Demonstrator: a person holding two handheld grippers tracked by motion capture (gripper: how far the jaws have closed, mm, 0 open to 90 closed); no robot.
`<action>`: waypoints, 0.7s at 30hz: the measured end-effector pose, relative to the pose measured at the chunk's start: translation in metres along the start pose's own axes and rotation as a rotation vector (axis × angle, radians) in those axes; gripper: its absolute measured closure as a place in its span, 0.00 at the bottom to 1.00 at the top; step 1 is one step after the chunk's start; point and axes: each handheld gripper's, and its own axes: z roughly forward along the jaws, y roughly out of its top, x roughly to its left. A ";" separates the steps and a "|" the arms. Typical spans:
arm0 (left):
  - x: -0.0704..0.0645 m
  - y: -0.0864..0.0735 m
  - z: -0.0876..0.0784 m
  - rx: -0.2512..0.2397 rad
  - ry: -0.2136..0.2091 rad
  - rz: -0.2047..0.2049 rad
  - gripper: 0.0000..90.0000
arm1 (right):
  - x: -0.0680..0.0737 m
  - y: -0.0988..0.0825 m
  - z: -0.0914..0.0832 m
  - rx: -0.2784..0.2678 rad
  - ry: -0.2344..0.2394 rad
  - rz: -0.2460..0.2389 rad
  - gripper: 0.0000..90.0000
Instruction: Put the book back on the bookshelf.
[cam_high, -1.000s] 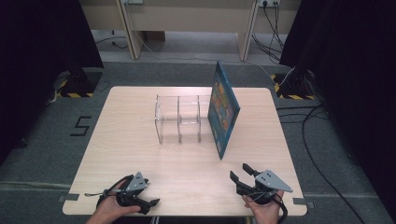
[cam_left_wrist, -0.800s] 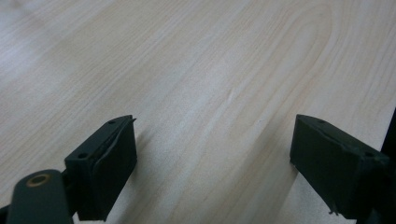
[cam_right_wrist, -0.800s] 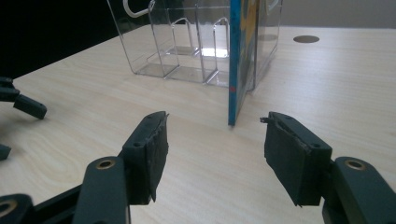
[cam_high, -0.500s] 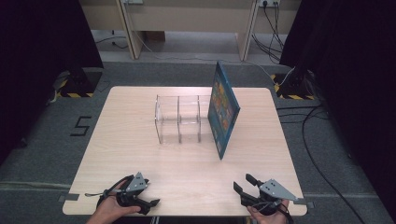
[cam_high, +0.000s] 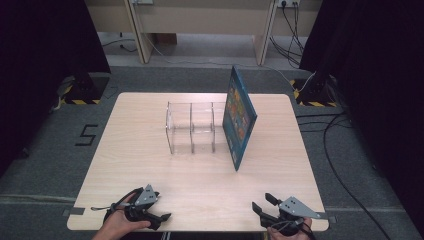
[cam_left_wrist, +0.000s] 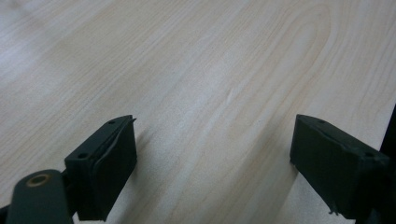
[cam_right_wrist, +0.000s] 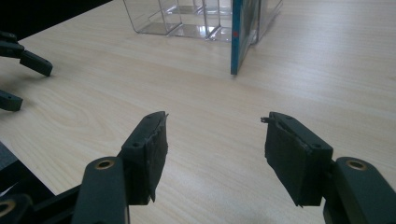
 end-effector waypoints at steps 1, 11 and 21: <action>0.000 0.000 0.000 0.000 -0.001 0.000 0.15 | 0.000 0.000 -0.001 0.003 0.000 0.004 0.44; 0.000 0.000 0.000 0.000 0.000 0.000 0.15 | 0.000 -0.004 0.000 0.048 0.006 0.006 0.43; 0.000 0.000 0.000 0.000 -0.002 0.001 0.15 | 0.000 -0.004 0.001 0.068 0.009 0.002 0.43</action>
